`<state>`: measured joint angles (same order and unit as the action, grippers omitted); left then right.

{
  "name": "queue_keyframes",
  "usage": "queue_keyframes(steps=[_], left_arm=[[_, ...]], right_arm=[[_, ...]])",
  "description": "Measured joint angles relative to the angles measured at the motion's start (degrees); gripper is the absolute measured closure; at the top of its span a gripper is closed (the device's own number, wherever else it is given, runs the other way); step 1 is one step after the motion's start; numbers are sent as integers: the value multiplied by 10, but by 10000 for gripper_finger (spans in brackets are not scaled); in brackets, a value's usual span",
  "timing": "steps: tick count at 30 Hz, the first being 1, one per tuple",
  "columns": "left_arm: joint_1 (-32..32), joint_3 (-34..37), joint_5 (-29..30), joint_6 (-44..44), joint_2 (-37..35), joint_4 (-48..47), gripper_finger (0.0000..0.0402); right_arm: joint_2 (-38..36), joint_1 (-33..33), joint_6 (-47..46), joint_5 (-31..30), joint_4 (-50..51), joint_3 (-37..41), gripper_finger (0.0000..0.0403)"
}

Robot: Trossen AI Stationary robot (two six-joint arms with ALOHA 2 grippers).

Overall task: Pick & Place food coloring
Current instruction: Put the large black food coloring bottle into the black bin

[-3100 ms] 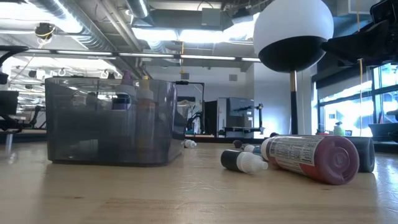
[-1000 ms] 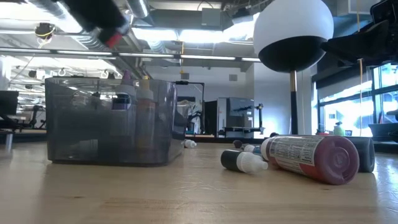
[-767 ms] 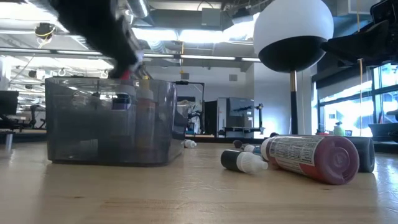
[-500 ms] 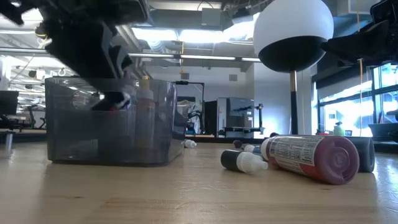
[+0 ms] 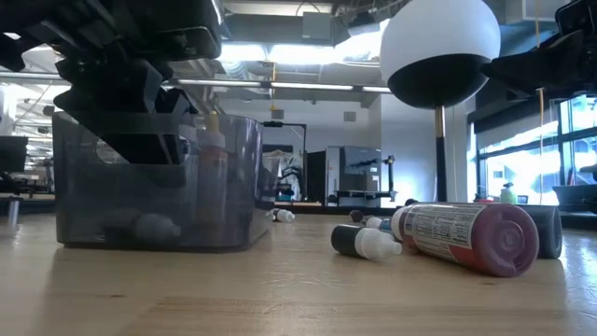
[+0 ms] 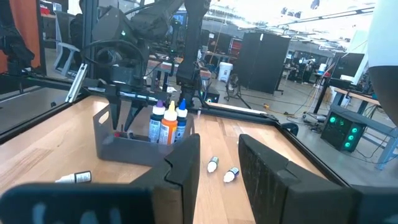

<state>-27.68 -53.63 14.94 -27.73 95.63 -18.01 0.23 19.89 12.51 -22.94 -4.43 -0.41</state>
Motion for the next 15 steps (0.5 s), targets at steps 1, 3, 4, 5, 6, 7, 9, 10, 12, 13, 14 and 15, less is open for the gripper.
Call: queue_keyframes(steps=[1,3,4,5,6,7,9,10,12,13,14,15], left_arm=[[0,0,0,0,0,0,305],[0,0,0,0,0,0,305],[0,0,0,0,0,0,304],[0,0,0,0,0,0,304],[1,0,0,4,0,0,304],[3,0,0,12,-2,0,304],[6,0,-4,34,-9,-2,304],[7,0,-12,46,-15,-1,304],[9,0,-25,75,-32,-2,304],[10,0,-26,84,-44,-1,304],[11,0,-22,91,-56,0,304],[11,0,-14,101,-70,0,304]], right_arm=[[0,0,0,0,0,0,289],[0,0,-1,0,-4,0,289],[0,0,-5,3,-11,0,289],[0,0,-14,8,-21,0,289],[0,0,-20,14,-34,0,289],[0,0,-26,19,-46,0,289],[1,0,-33,20,-39,-10,289],[4,0,-35,20,-32,-16,289],[17,0,-35,20,-29,-25,289],[27,0,-35,20,-27,-30,289],[39,0,-35,20,-27,-35,289],[52,0,-36,20,-27,-41,289]])
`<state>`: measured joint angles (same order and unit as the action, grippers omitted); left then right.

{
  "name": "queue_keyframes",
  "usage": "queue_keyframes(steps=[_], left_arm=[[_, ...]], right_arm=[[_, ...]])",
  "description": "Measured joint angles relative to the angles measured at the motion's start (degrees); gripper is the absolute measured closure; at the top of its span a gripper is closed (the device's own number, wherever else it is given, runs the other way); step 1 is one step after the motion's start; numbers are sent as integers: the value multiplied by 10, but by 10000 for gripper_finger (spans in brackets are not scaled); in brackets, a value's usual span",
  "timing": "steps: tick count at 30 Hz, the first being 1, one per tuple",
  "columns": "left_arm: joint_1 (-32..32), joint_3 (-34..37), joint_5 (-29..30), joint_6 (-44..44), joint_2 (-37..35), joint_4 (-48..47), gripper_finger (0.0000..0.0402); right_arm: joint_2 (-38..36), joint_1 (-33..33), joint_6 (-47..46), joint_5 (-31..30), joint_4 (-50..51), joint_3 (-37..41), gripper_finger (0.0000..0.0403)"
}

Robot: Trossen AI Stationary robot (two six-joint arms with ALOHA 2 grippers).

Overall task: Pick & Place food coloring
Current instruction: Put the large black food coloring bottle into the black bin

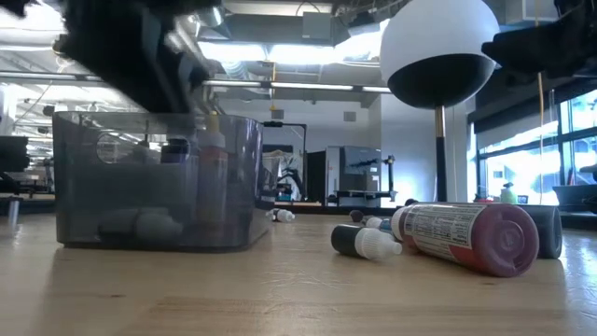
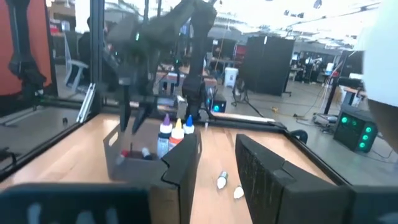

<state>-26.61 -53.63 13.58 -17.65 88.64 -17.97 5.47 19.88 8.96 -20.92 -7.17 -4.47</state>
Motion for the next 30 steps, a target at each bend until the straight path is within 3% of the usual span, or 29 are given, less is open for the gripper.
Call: queue_keyframes(steps=[5,13,16,23,30], left_arm=[[0,0,34,79,-65,-12,304],[2,15,121,94,-204,-8,304],[6,59,93,134,-272,35,306],[26,230,83,155,-433,214,308],[43,348,77,150,-509,345,308]], right_arm=[[88,0,-25,-2,-2,-31,289],[290,0,-77,0,-2,-126,289],[382,0,-99,10,22,-175,289],[568,0,-229,11,199,-338,289],[700,-2,-288,46,275,-453,289]])
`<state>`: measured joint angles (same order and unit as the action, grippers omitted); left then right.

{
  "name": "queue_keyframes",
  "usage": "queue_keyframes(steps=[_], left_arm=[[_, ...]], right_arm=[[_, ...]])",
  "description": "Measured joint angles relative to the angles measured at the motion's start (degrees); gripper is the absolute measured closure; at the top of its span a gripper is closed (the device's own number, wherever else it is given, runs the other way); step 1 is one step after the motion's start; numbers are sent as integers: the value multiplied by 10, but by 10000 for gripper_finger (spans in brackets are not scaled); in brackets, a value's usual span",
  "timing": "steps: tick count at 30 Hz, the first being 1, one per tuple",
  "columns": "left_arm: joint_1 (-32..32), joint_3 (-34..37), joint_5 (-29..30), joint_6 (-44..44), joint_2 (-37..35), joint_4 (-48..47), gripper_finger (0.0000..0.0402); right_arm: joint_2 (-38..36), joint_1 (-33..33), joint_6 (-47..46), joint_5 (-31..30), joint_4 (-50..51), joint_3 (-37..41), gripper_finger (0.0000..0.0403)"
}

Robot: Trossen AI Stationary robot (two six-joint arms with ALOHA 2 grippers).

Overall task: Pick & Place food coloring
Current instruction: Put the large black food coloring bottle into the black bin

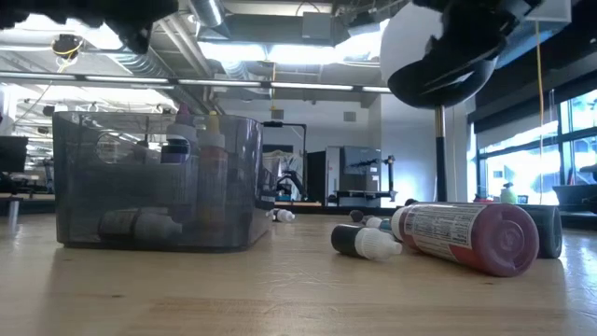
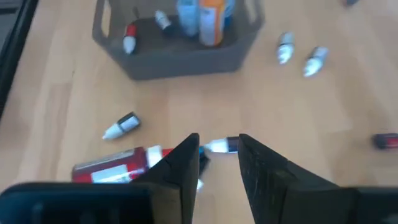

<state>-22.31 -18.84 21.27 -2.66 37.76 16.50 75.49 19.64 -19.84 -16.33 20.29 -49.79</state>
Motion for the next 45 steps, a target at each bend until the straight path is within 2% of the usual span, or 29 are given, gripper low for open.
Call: queue_keyframes(steps=[6,10,14,19,23,36,41,45], left_arm=[[0,10,22,4,-14,24,310],[0,10,18,4,-14,17,307],[0,10,18,5,-14,11,308],[0,10,18,5,-14,9,310],[0,10,18,5,-14,9,307],[0,10,18,5,-14,-5,307],[0,10,22,5,-14,-6,308],[0,10,22,8,-14,-8,311]], right_arm=[[86,0,-27,55,8,-48,273],[129,-1,-87,65,50,-65,236],[157,-13,-196,67,74,-67,191],[175,-21,-207,125,70,-68,160],[180,-31,-237,128,75,-68,162],[208,-48,-204,136,66,-68,207],[233,-48,-204,173,52,-68,212],[247,-48,-204,181,50,-68,212]])
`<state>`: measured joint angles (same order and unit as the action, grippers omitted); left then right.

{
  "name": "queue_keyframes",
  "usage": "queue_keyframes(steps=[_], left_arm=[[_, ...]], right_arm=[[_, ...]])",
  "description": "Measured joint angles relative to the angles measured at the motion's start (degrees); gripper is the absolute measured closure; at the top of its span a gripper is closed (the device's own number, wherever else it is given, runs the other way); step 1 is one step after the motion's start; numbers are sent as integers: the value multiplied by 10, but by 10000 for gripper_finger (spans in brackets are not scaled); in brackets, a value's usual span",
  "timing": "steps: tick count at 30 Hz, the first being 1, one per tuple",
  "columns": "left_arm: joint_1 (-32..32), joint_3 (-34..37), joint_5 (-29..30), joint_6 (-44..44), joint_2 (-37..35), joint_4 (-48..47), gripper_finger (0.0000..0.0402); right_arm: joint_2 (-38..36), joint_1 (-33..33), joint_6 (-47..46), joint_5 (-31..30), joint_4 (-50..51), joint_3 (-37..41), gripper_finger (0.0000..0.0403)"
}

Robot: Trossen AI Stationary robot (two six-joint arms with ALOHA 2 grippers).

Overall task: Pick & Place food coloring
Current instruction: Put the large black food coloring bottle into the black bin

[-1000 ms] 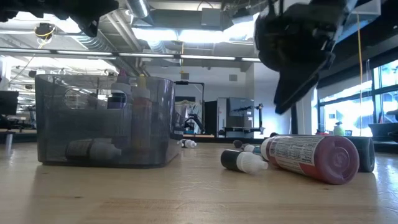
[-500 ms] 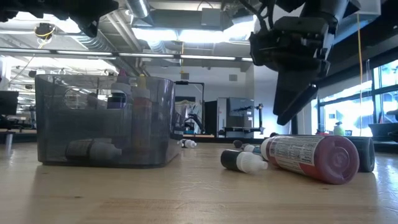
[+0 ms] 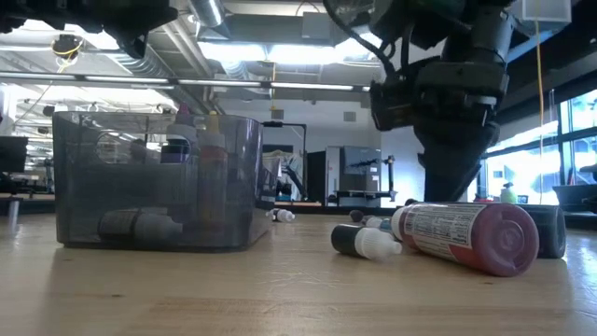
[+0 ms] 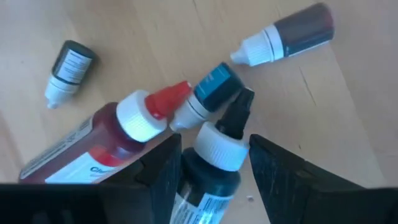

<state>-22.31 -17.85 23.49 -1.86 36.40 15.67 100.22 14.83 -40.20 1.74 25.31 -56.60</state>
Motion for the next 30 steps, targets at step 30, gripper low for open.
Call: queue_keyframes(steps=[30], left_arm=[[0,0,1,32,0,-1,308]], right_arm=[[23,0,37,-23,7,-8,255]])
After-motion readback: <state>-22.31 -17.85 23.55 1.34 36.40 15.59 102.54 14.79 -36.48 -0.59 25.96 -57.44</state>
